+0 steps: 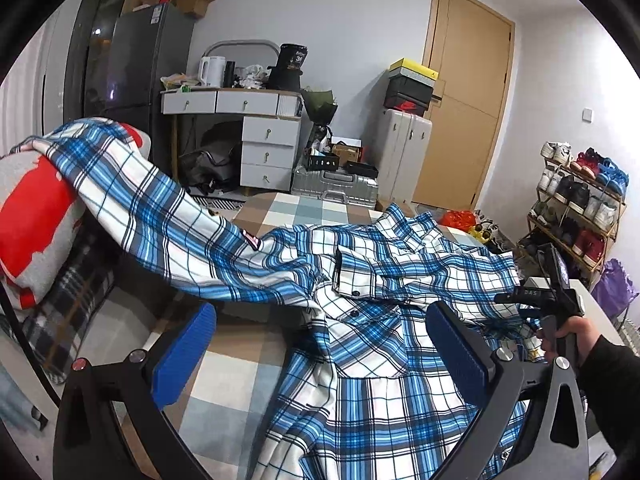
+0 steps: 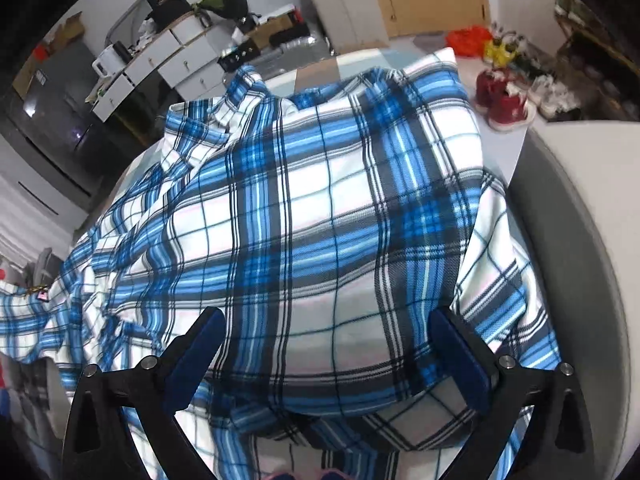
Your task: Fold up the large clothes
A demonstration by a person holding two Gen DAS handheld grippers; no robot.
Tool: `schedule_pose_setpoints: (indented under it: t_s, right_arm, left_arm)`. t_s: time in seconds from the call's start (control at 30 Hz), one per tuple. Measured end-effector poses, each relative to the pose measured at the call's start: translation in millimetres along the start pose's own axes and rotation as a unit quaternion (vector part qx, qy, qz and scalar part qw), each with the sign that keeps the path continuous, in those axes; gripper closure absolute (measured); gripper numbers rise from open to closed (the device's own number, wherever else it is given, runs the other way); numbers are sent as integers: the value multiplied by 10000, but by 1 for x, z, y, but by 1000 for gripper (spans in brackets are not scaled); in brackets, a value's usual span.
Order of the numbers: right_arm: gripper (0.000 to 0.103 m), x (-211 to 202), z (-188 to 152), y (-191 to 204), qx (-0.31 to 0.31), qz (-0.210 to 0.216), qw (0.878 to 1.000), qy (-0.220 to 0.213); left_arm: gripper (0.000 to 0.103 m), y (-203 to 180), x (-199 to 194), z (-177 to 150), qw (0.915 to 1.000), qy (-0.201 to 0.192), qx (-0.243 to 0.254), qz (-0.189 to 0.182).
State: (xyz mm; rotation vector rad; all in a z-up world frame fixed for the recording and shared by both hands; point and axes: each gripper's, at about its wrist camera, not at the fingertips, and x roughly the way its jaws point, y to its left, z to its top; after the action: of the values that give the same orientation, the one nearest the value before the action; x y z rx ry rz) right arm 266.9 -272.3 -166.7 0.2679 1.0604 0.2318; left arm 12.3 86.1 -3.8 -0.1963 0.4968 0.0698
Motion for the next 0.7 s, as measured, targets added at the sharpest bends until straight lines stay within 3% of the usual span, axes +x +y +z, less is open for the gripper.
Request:
schedule_pose_setpoints:
  t_s: [0.1, 0.2, 0.3, 0.37, 0.47, 0.53, 0.6, 0.7]
  right_arm:
    - [2, -20, -6, -9, 383, 604, 9974, -32]
    - [1, -64, -27, -9, 505, 1103, 9920, -347]
    - [1, -113, -59, 6, 346, 1492, 9856, -714]
    - [0, -144, -85, 20, 173, 1713, 9791, -1087]
    - [0, -180, -127, 42, 8, 1791, 9688, -1715]
    - [0, -197, -152, 59, -130, 1783, 9608, -2118]
    - [0, -206, -167, 80, -280, 1588, 9543, -2515]
    - [0, -211, -181, 107, -541, 1303, 9471, -2884]
  left_arm:
    - [1, 2, -2, 3, 9999, -49, -12, 92]
    - [1, 8, -6, 7, 9998, -103, -140, 73]
    - [1, 11, -5, 10, 9968, 146, -391, -685]
    - [1, 10, -10, 9, 9967, 95, -458, -669]
    - [1, 1, -22, 8, 9985, -86, -280, -470]
    - [1, 1, -29, 11, 9979, -60, -286, -585]
    - [1, 3, -37, 21, 9966, -30, -236, -794]
    - [1, 18, -61, 38, 9974, -272, -283, -597]
